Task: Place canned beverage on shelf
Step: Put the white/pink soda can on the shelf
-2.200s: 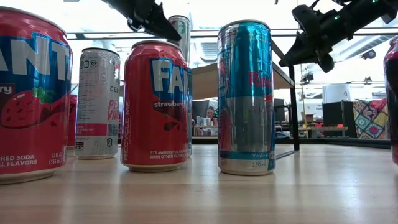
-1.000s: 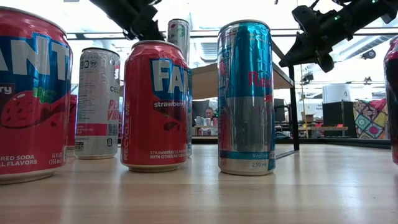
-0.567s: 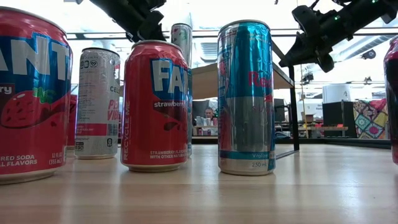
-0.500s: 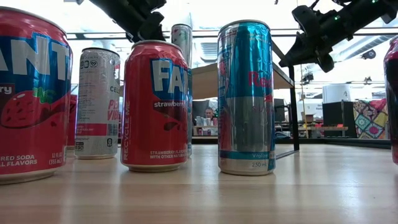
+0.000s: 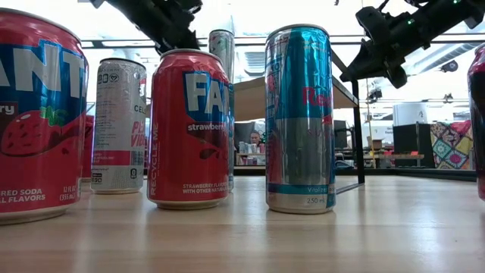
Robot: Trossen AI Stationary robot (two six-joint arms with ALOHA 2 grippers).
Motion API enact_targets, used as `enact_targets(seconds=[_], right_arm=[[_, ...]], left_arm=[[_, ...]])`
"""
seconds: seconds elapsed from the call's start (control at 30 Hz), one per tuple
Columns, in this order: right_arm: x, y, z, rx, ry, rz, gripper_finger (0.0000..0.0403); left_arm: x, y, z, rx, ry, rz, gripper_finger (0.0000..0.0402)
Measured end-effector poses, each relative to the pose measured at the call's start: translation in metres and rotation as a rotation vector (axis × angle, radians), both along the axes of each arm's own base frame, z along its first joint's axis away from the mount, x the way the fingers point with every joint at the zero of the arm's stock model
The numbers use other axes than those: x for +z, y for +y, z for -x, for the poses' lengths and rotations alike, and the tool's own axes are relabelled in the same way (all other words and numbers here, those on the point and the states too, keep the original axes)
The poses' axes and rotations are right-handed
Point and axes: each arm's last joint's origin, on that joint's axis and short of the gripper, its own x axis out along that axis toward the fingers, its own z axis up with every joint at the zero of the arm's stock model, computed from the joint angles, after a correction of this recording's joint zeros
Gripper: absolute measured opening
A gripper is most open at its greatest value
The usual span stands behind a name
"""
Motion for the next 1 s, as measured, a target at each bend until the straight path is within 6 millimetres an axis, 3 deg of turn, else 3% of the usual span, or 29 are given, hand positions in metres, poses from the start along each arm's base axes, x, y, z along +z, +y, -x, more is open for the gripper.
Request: enact_targets(seconds=[1.0], right_arm=[[0.0001, 0.0, 0.0, -0.001, -0.002, -0.002, 0.0009]], left_arm=[[0.0036, 0.0061, -0.0064, 0.03, -0.073, -0.085, 0.0]])
